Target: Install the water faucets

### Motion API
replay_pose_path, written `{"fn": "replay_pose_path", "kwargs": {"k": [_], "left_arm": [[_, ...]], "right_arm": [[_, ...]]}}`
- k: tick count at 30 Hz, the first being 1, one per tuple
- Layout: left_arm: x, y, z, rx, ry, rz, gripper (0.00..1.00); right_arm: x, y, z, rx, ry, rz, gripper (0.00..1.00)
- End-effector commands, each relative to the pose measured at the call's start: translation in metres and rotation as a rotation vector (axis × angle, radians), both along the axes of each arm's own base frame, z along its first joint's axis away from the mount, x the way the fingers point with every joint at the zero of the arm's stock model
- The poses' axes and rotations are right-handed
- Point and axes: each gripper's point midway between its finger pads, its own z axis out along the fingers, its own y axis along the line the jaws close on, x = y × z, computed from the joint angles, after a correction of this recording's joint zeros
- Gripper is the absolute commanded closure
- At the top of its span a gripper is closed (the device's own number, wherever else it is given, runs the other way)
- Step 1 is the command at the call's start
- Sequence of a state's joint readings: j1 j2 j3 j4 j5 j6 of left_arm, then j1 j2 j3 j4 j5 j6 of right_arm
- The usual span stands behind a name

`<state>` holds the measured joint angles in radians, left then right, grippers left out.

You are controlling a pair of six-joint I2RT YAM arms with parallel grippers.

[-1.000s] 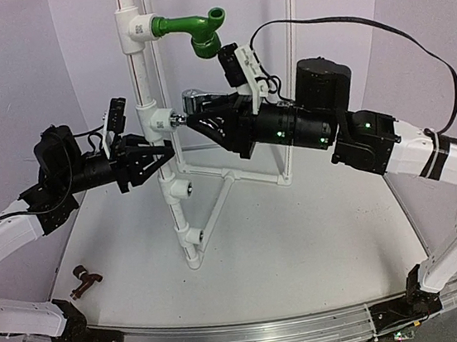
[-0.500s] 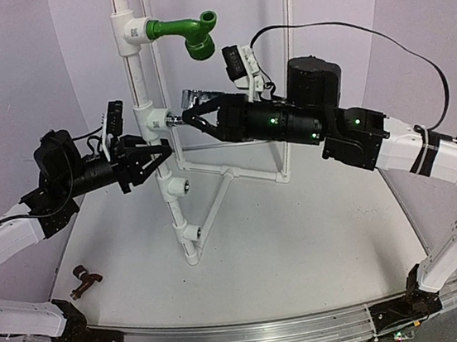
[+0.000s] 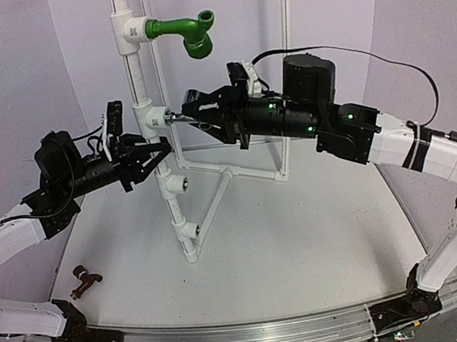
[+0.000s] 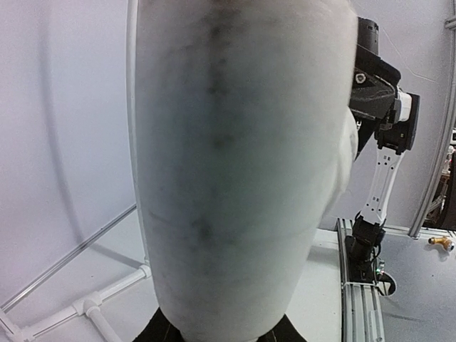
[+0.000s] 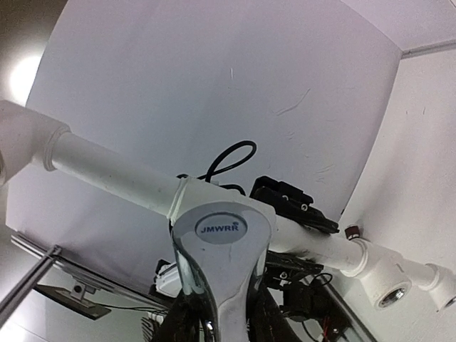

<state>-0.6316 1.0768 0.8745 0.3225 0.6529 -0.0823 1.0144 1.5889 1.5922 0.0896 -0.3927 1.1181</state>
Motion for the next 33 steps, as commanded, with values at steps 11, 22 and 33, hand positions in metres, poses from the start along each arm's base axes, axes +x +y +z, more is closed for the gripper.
{"fn": "replay_pose_path", "kwargs": {"k": [11,22,33], "left_arm": [[-0.002,-0.005,-0.07,0.181,-0.032,0.046,1.0],[0.016,-0.004,-0.063,0.165,0.068,0.123,1.0],[0.028,0.006,-0.049,0.106,0.166,0.221,1.0]], "right_arm": [[0.003,0.044,-0.021,0.104,0.555,0.102,1.0],[0.005,0.029,-0.016,0.122,0.531,0.046,0.85],[0.009,-0.014,-0.021,0.102,0.403,-0.066,0.05]]}}
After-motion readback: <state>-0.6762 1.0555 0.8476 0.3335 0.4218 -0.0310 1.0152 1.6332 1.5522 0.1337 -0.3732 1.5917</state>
